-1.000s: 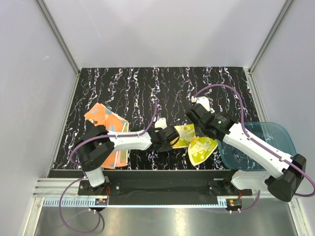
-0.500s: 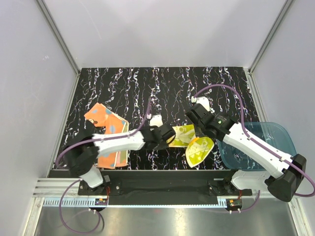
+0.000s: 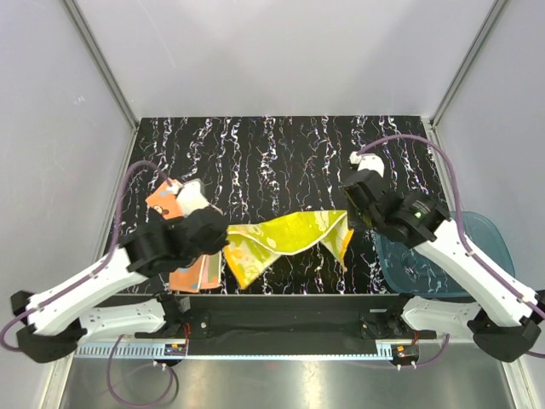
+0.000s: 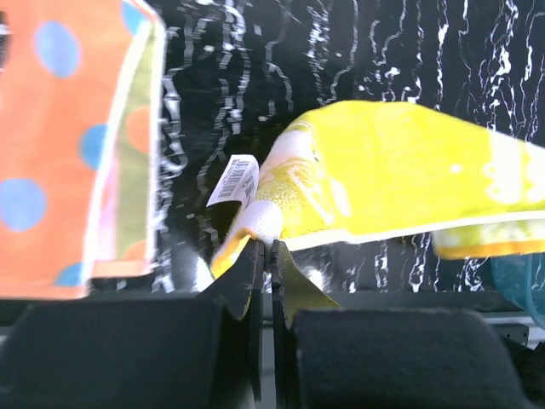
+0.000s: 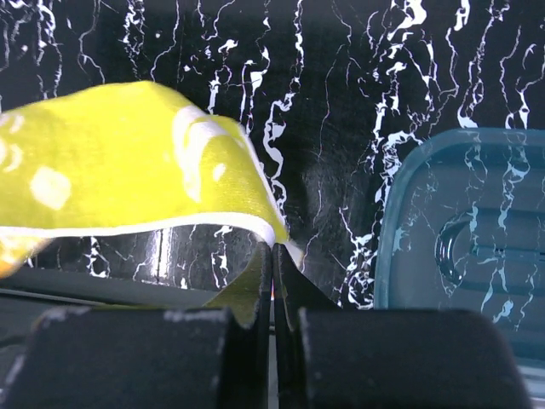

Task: Roll the towels
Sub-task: Flatten the towel

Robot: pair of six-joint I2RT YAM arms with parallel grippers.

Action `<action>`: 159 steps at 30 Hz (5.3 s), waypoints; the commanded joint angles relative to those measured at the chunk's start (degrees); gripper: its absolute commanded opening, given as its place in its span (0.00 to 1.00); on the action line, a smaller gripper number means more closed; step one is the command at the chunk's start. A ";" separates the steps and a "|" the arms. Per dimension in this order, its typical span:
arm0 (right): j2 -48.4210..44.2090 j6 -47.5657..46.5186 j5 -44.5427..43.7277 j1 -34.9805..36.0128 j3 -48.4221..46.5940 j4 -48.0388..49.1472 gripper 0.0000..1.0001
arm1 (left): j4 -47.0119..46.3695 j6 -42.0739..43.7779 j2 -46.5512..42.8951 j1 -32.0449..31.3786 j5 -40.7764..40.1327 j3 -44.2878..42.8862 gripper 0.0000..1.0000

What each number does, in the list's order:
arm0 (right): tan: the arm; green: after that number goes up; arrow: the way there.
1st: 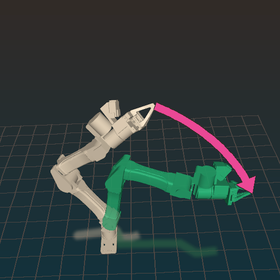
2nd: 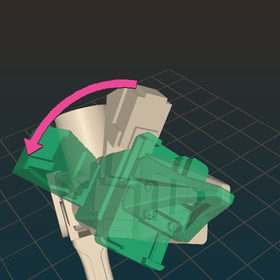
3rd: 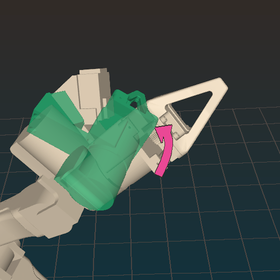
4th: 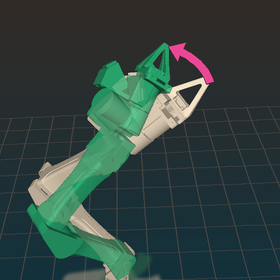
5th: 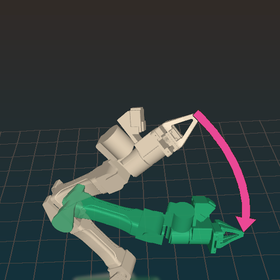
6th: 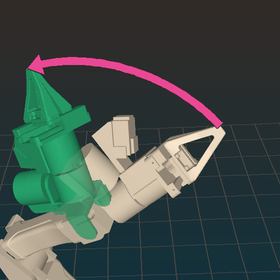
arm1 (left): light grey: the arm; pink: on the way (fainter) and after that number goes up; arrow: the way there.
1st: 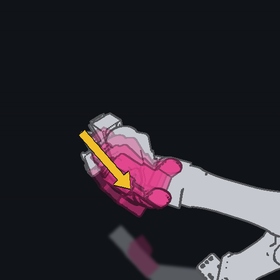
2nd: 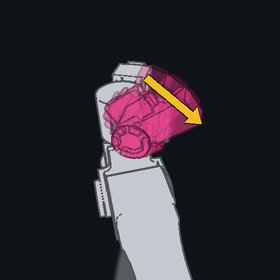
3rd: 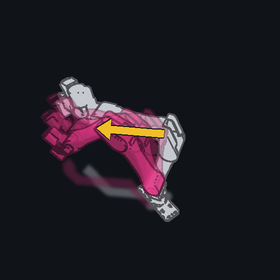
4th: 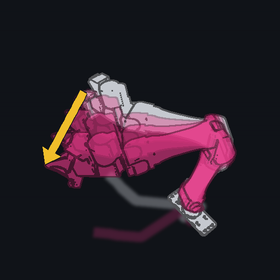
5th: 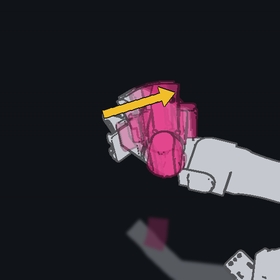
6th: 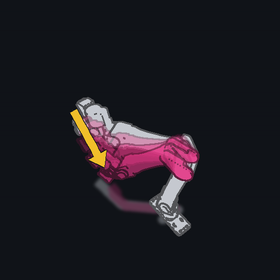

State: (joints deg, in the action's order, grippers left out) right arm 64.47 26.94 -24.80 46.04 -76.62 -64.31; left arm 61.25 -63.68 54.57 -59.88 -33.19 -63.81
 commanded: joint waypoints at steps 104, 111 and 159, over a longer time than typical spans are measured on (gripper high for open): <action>22.28 -7.96 24.27 -31.28 -7.23 15.80 0.96 | -33.40 28.43 40.96 71.12 38.56 4.96 0.76; 21.32 -8.39 24.45 -31.28 -6.00 16.85 0.97 | -25.84 33.87 40.81 70.71 29.45 -7.36 0.76; 14.28 -5.49 22.78 -31.28 4.29 17.82 0.95 | -41.83 26.94 42.02 47.31 31.96 10.20 0.58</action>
State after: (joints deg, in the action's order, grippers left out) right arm 78.32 21.28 -2.02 14.90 -71.77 -47.79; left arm 21.80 -37.32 95.09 -12.16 0.21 -53.76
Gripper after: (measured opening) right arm 0.955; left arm 0.590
